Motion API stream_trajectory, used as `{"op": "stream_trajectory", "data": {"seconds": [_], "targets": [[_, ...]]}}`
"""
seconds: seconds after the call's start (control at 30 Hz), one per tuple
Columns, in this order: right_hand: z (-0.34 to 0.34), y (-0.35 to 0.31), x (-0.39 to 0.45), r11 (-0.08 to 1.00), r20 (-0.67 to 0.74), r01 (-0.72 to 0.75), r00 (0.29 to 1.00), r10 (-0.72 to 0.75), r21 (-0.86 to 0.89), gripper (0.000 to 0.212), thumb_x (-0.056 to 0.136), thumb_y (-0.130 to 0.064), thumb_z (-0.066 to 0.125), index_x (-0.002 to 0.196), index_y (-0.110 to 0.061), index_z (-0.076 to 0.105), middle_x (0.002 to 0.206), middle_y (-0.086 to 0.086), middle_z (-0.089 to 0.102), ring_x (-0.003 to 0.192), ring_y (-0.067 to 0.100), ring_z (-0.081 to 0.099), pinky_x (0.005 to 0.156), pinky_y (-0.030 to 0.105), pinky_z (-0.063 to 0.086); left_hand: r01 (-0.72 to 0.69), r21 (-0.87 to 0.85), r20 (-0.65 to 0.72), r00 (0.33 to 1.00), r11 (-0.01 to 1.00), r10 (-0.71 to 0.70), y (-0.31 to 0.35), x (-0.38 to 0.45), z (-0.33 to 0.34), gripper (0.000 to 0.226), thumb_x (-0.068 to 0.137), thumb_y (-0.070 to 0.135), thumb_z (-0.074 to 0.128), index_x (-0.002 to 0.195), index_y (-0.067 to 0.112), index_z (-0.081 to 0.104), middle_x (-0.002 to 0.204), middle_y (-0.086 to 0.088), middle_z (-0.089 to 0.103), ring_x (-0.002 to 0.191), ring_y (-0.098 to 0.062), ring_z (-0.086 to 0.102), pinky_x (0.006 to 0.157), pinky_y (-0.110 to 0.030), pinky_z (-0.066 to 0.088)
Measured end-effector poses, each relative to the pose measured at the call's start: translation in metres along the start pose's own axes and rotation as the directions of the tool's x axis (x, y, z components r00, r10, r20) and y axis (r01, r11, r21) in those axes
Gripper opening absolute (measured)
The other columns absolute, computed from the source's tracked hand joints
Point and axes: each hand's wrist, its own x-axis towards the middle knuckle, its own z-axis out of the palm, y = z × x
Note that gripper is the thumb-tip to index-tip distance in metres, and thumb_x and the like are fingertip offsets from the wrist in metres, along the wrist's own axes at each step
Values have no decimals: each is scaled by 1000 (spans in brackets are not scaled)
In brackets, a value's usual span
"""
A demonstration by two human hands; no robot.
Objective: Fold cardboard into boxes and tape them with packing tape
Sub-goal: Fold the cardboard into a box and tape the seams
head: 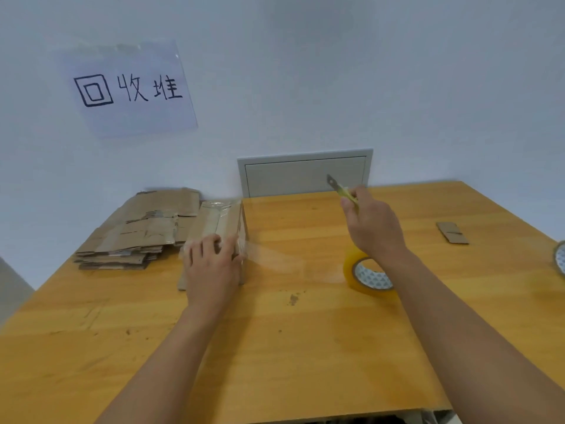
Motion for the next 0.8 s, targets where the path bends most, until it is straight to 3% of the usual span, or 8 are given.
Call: {"op": "stream_trajectory", "data": {"seconds": [0.13,0.3,0.5,0.6,0.7,0.8], "targets": [[6,8,-7,937,64,-152,981,181,-316,30,107,-32,31,128,-13,41,70,1,48,67,30,51,57,37,39,-5,-10,-1,1000,1000,5,1,2,0,36,82,24,75,116,18,64,112,-15,60,106,-37,53,102,-53,34],[15,15,-7,967,212,1,976,55,-256,21,107,-36,32,108,-17,41,67,1,49,57,23,47,50,34,30,11,-11,13,1000,1000,-11,-5,7,2,39,82,21,75,119,18,62,114,-15,59,107,-36,51,100,-53,39],[16,13,-2,972,257,54,966,7,-230,20,106,-36,35,108,-18,42,68,3,55,58,25,50,50,34,34,4,-10,5,1000,1000,-4,-9,5,5,37,81,19,74,117,19,62,114,-15,58,106,-37,51,100,-54,40],[24,-3,-7,997,167,78,983,-73,-25,16,105,-36,39,104,-21,45,74,7,65,59,28,56,53,42,44,-2,-20,0,1000,1000,2,-9,5,5,37,81,19,74,116,19,63,114,-14,58,107,-36,50,100,-53,39],[28,-25,-10,981,-17,76,997,-74,177,13,104,-33,43,98,-22,48,69,6,63,54,23,53,52,42,41,-18,-26,-8,1000,999,18,-10,6,5,38,81,19,75,117,19,64,115,-15,58,108,-36,51,103,-55,37],[32,-37,-17,996,-57,58,997,-54,68,18,105,-32,42,101,-16,50,67,3,56,59,27,51,51,39,39,-45,-31,-36,998,999,43,-12,5,5,39,79,17,77,116,19,65,113,-15,59,107,-36,53,105,-54,36]]}}
